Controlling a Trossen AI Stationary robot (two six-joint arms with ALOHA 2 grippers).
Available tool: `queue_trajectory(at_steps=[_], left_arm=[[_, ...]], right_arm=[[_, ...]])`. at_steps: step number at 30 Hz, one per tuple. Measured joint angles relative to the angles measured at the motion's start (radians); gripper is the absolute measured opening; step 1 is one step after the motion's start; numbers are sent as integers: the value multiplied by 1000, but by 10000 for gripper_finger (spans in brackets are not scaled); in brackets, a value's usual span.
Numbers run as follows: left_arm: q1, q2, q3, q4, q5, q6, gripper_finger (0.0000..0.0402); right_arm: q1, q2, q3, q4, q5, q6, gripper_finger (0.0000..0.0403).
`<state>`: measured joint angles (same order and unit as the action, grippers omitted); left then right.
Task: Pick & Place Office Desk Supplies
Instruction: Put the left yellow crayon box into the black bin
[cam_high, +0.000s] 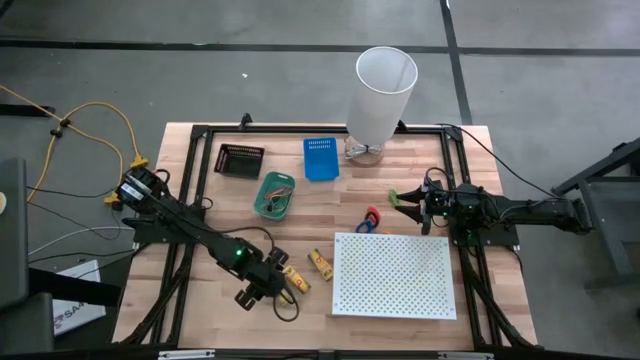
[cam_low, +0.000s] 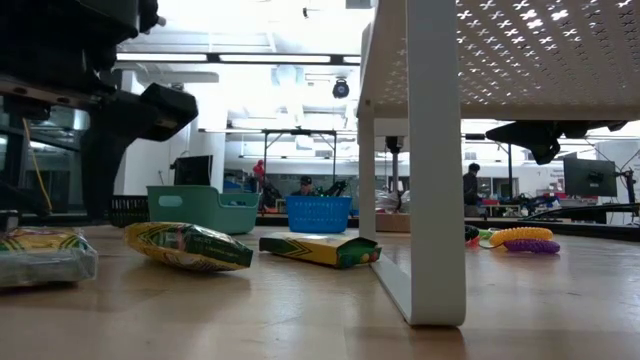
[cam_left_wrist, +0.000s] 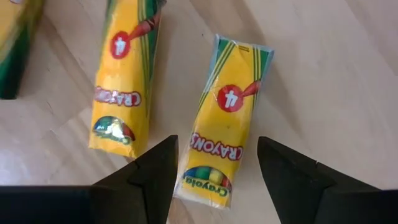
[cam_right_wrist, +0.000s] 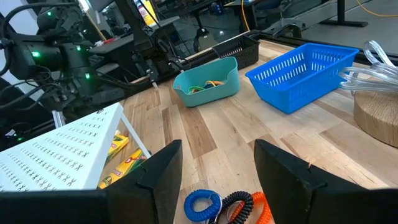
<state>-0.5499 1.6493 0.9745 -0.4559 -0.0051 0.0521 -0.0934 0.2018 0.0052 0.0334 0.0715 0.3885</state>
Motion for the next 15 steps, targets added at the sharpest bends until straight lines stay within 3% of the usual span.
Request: queue_trajectory(at_steps=[15], left_arm=[[7, 47, 0, 0, 29, 0, 211]], right_arm=[[0, 0, 0, 0, 0, 0, 188]])
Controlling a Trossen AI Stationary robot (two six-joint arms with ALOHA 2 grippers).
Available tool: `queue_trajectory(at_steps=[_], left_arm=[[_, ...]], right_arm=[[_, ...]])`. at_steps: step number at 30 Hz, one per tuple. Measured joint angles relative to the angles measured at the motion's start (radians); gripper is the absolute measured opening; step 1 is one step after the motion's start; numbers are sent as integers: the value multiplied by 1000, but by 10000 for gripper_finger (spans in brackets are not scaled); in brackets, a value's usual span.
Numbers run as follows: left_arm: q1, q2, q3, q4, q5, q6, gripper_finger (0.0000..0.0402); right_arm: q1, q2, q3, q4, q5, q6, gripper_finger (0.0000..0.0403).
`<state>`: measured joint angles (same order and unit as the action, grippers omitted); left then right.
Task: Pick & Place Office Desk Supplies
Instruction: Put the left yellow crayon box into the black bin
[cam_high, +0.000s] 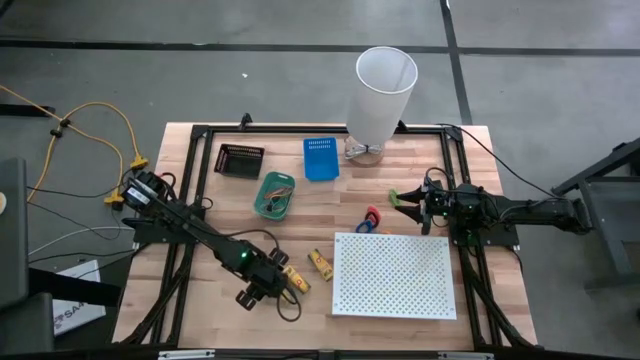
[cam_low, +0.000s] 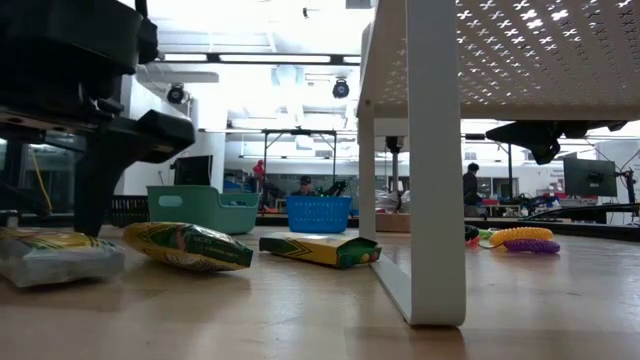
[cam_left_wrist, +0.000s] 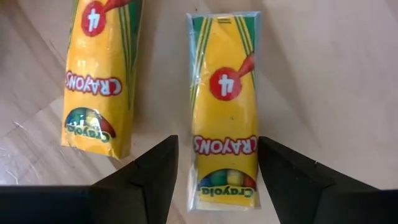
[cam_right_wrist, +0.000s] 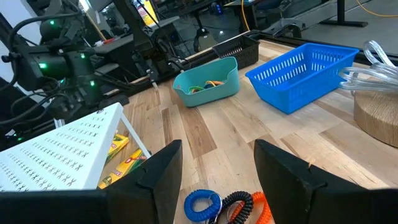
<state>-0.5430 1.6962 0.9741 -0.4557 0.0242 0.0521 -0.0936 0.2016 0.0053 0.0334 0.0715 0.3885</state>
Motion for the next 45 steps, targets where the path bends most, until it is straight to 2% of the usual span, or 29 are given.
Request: queue_trajectory(at_steps=[12, 24, 36, 45], left_arm=[[0, -1, 0, -2, -8, -5, 192], [0, -2, 0, -3, -9, -7, 137], [0, -6, 0, -12, -11, -7, 135], [27, -95, -1, -49, -4, -33, 135]], right_arm=[[0, 0, 0, 0, 0, 0, 188], [0, 0, 0, 0, 0, 0, 188], [0, 0, 0, 0, 0, 0, 188], [0, 0, 0, 0, 0, 0, 188]])
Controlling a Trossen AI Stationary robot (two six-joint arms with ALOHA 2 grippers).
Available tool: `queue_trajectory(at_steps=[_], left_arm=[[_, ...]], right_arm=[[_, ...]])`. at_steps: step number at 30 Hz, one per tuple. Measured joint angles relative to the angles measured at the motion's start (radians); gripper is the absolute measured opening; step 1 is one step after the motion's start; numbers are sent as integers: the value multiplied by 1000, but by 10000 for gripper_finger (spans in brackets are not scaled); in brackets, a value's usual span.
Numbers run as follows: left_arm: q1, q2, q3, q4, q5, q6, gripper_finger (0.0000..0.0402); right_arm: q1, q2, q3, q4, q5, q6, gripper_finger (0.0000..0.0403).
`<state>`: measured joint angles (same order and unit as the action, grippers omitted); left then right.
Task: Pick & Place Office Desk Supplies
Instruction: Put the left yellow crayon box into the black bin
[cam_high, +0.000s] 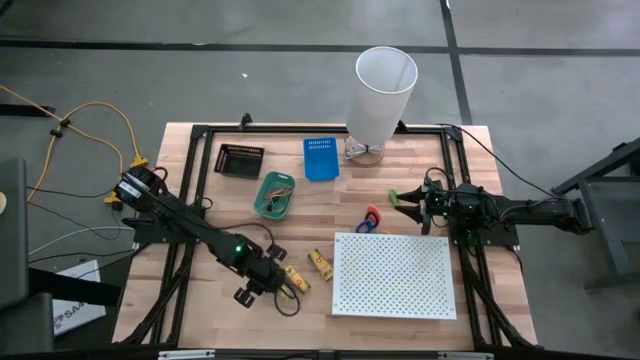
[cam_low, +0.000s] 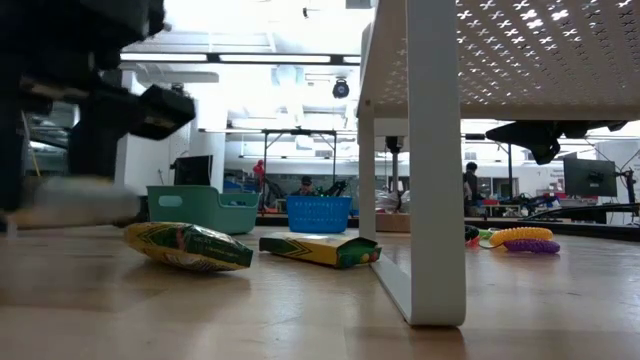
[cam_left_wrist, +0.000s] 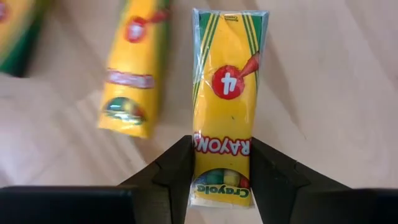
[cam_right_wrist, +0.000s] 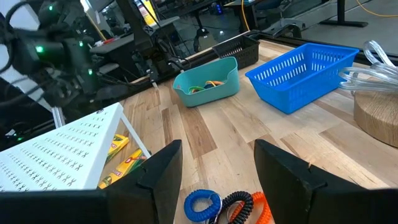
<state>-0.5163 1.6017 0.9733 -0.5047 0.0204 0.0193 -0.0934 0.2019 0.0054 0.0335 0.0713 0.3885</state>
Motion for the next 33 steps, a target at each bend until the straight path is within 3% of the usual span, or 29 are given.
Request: queue_trajectory(at_steps=[7, 16, 33], left_arm=[[77, -84, 0, -51, 0, -50, 135], [203, -98, 0, -89, 1, -80, 135], [581, -200, 1, -102, 9, -80, 135]], right_arm=[[0, 0, 0, 0, 0, 0, 188], [0, 0, 0, 0, 0, 0, 188], [0, 0, 0, 0, 0, 0, 188]])
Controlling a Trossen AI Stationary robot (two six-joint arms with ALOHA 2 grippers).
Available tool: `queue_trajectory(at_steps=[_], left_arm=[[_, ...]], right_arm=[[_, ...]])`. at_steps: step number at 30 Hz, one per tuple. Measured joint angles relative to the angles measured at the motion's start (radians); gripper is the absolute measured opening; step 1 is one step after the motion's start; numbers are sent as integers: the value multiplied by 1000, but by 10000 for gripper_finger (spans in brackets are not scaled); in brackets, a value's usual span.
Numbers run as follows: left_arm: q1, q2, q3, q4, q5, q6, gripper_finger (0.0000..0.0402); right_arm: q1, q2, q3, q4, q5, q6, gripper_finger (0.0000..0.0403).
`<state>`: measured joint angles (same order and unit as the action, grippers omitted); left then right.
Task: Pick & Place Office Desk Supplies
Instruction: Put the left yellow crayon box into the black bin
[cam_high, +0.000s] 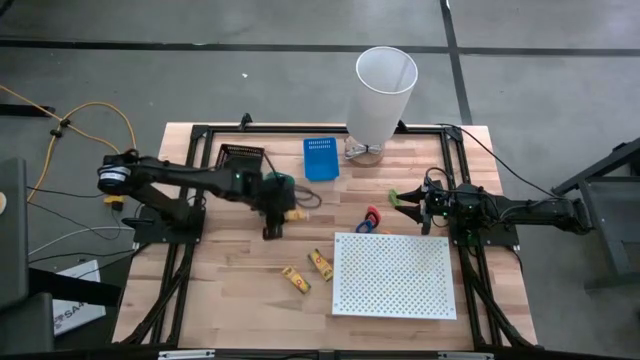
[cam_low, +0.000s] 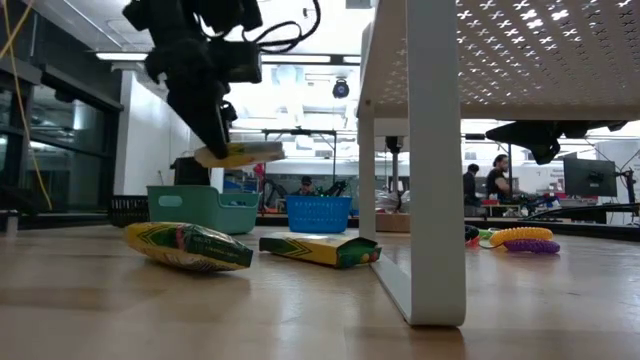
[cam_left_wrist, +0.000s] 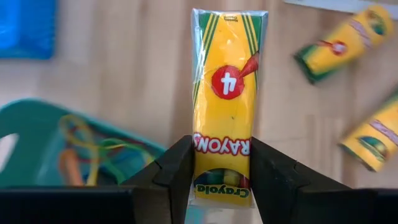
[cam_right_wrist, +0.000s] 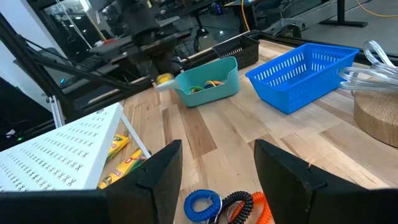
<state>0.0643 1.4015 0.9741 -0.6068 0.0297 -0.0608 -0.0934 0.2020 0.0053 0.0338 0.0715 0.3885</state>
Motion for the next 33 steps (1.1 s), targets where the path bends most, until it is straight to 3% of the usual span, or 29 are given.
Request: queue_trajectory(at_steps=[8, 19, 33], left_arm=[[155, -8, 0, -18, 0, -1, 135], [351, -8, 0, -64, -1, -120, 135], [483, -28, 0, -134, -6, -143, 135]], right_arm=[[0, 0, 0, 0, 0, 0, 188], [0, 0, 0, 0, 0, 0, 188], [0, 0, 0, 0, 0, 0, 188]])
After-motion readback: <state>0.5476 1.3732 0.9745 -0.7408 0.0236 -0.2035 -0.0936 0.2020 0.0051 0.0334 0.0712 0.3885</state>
